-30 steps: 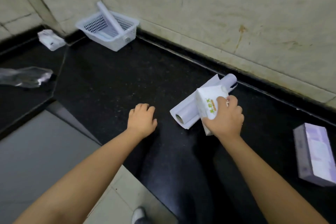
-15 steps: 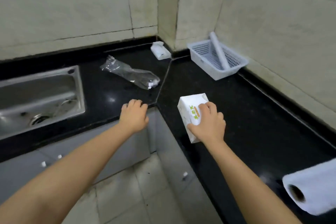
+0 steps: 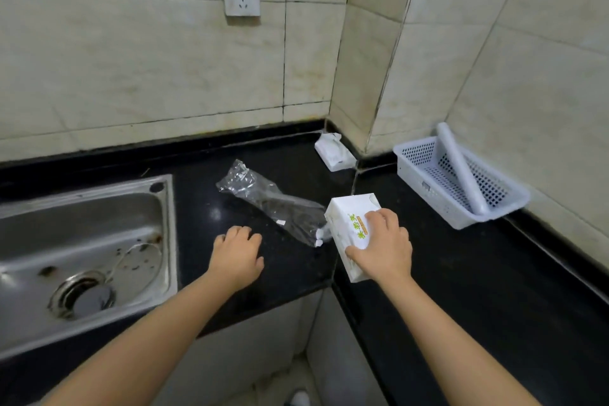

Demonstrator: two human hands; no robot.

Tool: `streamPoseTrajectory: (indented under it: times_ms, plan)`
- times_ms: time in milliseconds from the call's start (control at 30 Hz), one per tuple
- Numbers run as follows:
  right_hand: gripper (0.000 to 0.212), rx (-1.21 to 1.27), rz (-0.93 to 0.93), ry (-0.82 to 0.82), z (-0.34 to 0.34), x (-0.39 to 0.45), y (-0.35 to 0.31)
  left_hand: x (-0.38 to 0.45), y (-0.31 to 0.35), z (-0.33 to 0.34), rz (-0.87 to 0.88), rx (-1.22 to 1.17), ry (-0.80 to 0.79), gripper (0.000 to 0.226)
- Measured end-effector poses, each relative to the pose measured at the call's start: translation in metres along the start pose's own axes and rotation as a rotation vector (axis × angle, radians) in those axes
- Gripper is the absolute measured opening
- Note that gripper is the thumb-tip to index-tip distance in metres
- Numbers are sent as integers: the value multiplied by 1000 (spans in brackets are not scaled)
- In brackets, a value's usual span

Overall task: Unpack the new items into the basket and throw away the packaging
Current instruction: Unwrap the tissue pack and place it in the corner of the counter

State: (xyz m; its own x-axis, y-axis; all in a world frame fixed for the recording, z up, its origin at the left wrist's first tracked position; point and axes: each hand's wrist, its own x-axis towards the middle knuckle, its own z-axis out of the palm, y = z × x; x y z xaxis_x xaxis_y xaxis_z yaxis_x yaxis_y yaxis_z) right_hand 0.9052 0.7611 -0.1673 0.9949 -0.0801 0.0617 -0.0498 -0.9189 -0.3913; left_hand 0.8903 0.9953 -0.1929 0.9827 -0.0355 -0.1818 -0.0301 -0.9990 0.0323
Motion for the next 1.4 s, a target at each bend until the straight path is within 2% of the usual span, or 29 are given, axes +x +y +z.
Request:
streamPoseTrajectory:
  times_ms: [233,433,733,900,1067,1233,1300,1400]
  plan:
    - [67,10,10,15,5,131,28,126,20,-31,47,-17,60,40]
    - [69,13,65,15,24,204,50,214,36,-28,112,-42,57,46]
    - [71,77,158,70,53,241,77,339,111,0,159,-208,3,42]
    - [70,42,157,105,55,246,93,390,136,19,124,-219,107,34]
    - [71,40,154,108,59,261,89,416,127,27,166,-173,136,23]
    - [74,49,90,55,64,283,63,406,75,11,229,-254,324,26]
    - [75,31,49,37,69,293,48,397,49,-1,299,-273,420,19]
    - [75,-3,-7,-4,83,317,18,381,15,-17,362,-191,529,14]
